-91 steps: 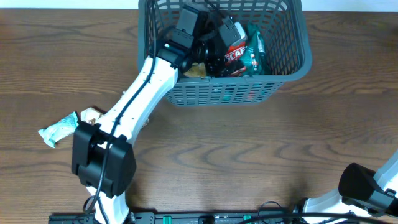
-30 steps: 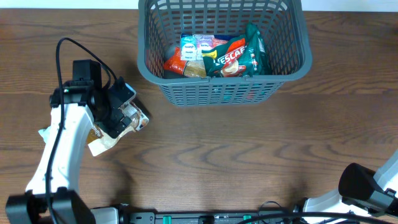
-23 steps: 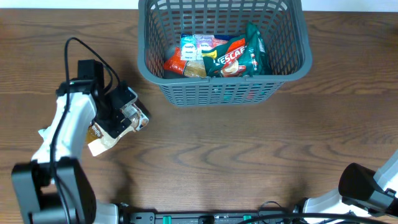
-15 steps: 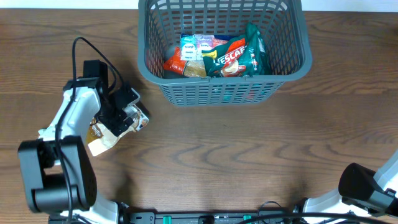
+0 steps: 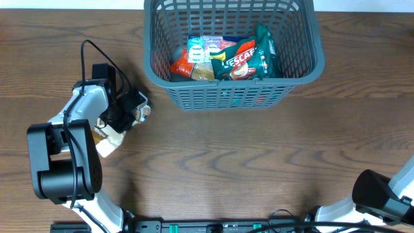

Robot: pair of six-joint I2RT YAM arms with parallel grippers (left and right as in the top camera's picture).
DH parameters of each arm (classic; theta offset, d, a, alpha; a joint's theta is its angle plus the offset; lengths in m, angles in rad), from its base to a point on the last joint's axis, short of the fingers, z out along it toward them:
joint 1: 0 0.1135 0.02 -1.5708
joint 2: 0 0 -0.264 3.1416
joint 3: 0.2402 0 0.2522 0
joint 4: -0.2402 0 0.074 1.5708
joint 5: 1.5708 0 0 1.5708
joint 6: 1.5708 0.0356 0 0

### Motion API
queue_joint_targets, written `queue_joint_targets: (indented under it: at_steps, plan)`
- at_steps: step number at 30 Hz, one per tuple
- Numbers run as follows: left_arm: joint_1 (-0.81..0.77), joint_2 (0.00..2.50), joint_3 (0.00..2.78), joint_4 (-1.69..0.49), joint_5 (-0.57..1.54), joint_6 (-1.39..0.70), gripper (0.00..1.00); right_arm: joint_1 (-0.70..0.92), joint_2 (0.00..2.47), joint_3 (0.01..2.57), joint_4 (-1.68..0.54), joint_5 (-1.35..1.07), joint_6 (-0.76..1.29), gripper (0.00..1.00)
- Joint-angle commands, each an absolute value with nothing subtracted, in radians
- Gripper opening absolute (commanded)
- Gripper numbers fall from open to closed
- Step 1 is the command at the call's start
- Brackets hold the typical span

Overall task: Pack container
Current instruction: 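Carry the brown snack bag with the left gripper and release it into the basket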

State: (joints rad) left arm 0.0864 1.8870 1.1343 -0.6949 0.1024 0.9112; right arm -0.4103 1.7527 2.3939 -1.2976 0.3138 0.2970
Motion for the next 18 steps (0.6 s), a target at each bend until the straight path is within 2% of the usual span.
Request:
queue_joint_targets:
  at_steps: [1,7,18]
  plan:
    - [0.089,1.927,1.122,-0.695,0.13,0.896,0.06,-0.416,1.741,2.393,-1.299,0.321,0.31,0.99]
    - [0.089,1.867,1.251,-0.702,0.032,0.811,0.06,-0.416,1.741,2.393,-1.299,0.321,0.31,0.99]
    - [0.089,1.661,1.67,-0.715,0.014,0.607,0.06,-0.416,1.741,2.393,-1.299,0.321,0.31,0.99]
